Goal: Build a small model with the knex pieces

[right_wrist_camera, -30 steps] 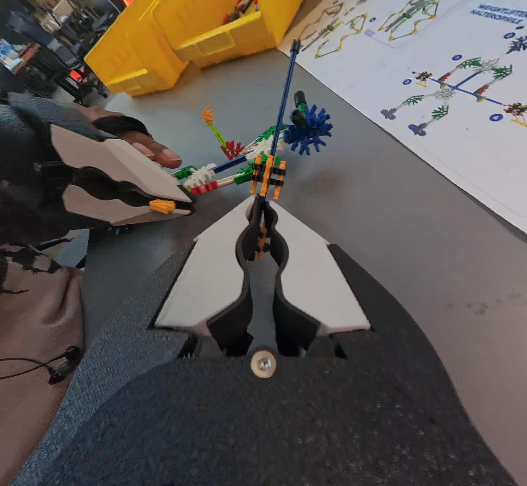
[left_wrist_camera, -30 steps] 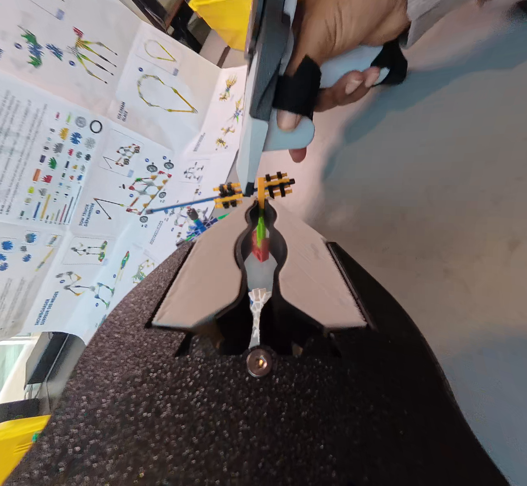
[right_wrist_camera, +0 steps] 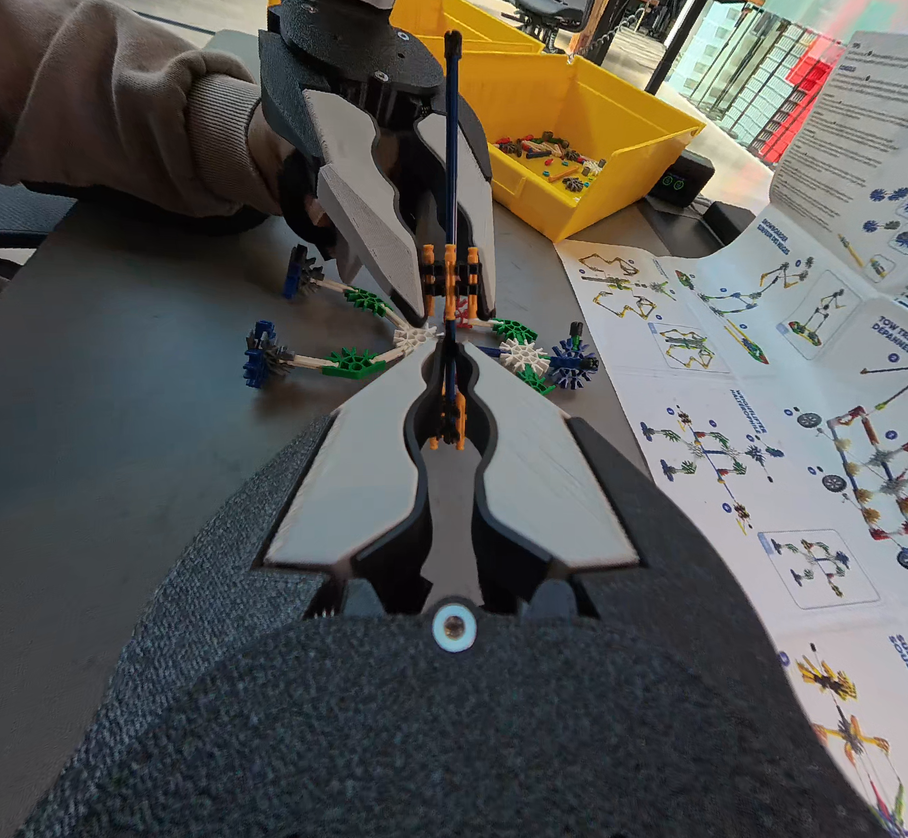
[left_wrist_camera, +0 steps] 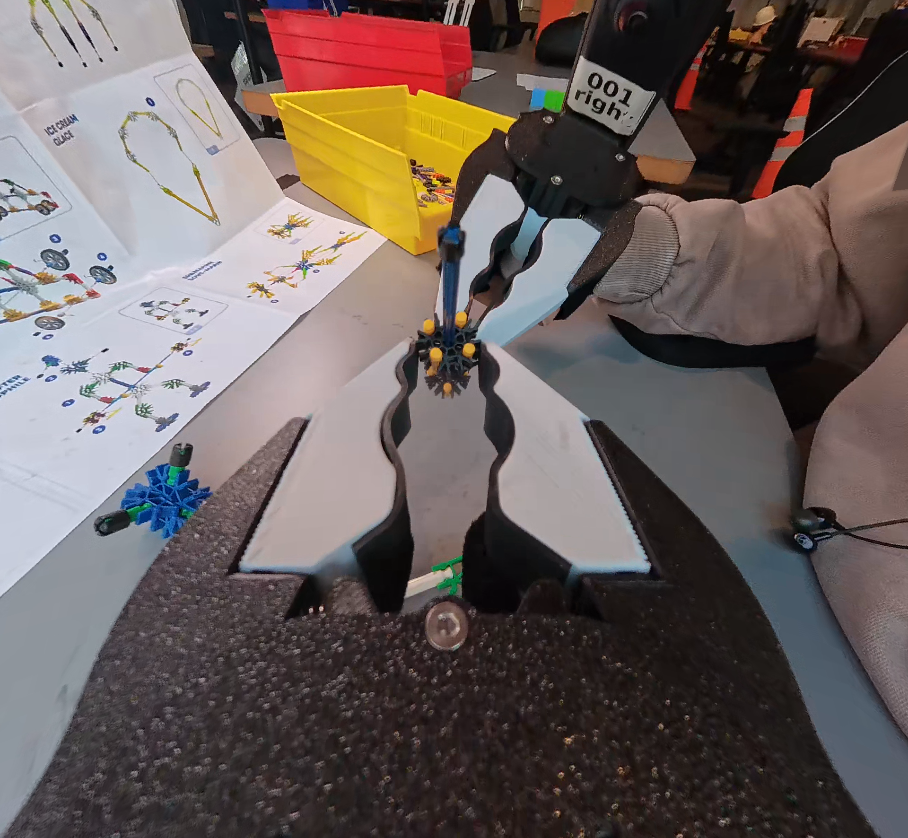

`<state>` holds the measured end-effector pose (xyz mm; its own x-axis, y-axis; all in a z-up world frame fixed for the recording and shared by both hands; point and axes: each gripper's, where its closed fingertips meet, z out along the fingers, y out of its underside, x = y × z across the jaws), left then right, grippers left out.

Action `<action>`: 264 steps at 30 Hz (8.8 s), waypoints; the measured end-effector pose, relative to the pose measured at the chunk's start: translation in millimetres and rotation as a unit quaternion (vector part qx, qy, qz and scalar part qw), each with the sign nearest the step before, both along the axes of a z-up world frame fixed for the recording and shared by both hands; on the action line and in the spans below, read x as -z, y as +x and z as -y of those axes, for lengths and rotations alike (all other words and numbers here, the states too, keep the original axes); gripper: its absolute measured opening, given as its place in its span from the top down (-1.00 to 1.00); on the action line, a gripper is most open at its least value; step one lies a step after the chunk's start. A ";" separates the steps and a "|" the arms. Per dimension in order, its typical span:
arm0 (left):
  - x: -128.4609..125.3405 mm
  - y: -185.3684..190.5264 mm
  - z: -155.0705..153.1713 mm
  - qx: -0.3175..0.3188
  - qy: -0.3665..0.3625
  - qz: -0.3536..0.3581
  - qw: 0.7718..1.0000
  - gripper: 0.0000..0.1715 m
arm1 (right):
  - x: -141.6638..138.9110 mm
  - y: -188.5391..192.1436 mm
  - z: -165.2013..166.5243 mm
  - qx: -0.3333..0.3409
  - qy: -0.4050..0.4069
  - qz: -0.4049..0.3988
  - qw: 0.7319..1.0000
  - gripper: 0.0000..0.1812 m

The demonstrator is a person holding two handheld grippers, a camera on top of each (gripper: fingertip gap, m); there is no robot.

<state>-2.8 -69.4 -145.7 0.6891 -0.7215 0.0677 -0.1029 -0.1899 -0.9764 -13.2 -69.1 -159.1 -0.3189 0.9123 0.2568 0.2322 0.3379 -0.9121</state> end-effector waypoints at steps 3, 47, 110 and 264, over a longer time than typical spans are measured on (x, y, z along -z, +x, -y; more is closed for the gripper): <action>-5.1 -5.9 -0.3 -0.002 0.002 0.012 1.000 0.72 | 2.2 1.7 -5.2 0.004 -0.009 0.006 1.000 0.97; 61.9 13.8 10.5 0.047 -0.040 -0.192 0.979 0.44 | 58.7 16.4 11.1 -0.033 0.103 0.170 0.980 0.99; 12.9 3.1 -6.4 0.021 -0.016 -0.074 0.997 0.52 | 93.3 71.3 -18.1 -0.025 0.047 0.248 0.967 0.99; 52.8 19.1 38.7 0.123 -0.032 -0.154 0.980 0.97 | 18.4 58.1 19.9 -0.077 -0.001 0.076 0.994 0.96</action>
<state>16.3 -108.1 -198.5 0.4892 -0.8698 -0.0650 -0.4413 -0.1825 -0.8786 44.9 -89.0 -177.5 -0.4892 0.8505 0.1933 0.3132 0.3782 -0.8711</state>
